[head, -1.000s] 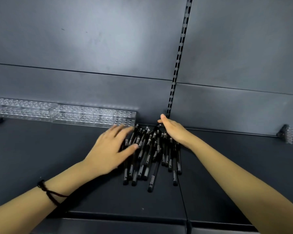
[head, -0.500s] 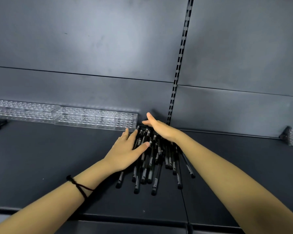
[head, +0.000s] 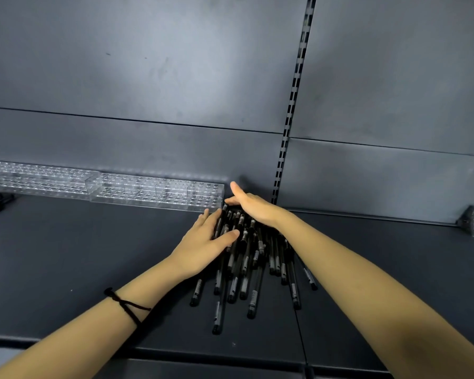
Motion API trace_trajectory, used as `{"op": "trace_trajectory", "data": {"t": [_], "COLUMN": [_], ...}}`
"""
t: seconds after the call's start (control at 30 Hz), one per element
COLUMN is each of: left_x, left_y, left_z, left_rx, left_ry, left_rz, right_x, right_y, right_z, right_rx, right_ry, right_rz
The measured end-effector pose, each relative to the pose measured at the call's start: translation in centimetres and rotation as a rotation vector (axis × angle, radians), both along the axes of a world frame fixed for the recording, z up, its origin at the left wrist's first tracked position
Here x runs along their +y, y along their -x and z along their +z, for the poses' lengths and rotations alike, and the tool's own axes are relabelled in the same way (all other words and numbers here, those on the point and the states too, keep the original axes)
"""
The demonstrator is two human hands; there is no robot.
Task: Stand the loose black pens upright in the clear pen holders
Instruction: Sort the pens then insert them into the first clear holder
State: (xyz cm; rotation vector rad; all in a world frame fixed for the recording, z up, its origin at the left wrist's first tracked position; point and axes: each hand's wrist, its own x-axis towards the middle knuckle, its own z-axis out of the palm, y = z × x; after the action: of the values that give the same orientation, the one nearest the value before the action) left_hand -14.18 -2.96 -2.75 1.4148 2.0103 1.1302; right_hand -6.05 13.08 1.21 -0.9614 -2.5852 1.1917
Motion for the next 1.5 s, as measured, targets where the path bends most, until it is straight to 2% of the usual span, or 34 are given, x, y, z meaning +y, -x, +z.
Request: {"op": "trace_trajectory", "data": {"t": [0.07,0.17,0.27,0.33,0.47,0.6,0.7,0.77,0.97,1.1,1.3,1.4,1.43,1.5], "left_x": [0.0,-0.1,-0.1,0.0,0.9,1.8,1.1,-0.2,-3.9,-4.5,-3.7,-3.6,-3.6,-3.5], "left_y": [0.0,-0.2,-0.7,-0.8,-1.3,-2.4,-2.2,-1.5,-1.6,-2.7,-2.4,-1.8,-1.6,-1.3], "left_z": [0.1,0.2,0.2,0.1,0.0,0.2,0.7,0.8,1.2,1.2,1.2,1.1,1.0,0.9], "left_rx": [0.003,0.126,0.257,0.306,0.404,0.4,0.222,0.196,0.526,0.658,0.572,0.515,0.496,0.449], "left_ry": [0.008,0.073,0.136,0.163,0.203,0.186,0.122,0.151,0.169,0.222,0.205,0.181,0.17,0.134], "left_rz": [-0.009,-0.012,-0.018,-0.018,-0.023,-0.036,-0.052,-0.113,-0.526,-0.599,-0.58,-0.582,-0.582,-0.574], "right_x": [-0.1,0.0,0.6,1.1,1.1,0.3,0.3,0.3,-2.3,-3.7,-4.4,-4.5,-4.4,-3.9], "right_y": [-0.1,-0.6,-1.8,-2.7,-3.4,-4.2,-6.3,-8.3,-11.3,-10.2,-9.5,-9.2,-9.2,-9.6], "right_z": [0.0,0.1,0.4,0.5,-0.1,0.0,0.1,-0.2,-1.9,-2.2,-1.9,-1.9,-1.9,-1.7], "right_rx": [0.009,0.033,0.055,-0.007,0.025,0.029,0.099,0.163,0.173,0.228,0.339,0.379,0.367,0.311], "right_ry": [0.02,0.042,-0.001,-0.051,0.017,0.015,0.012,-0.002,0.032,0.056,0.172,0.251,0.246,0.11], "right_rz": [0.032,0.083,0.015,-0.044,-0.031,0.003,-0.085,-0.192,-0.269,-0.292,-0.355,-0.321,-0.302,-0.314]}}
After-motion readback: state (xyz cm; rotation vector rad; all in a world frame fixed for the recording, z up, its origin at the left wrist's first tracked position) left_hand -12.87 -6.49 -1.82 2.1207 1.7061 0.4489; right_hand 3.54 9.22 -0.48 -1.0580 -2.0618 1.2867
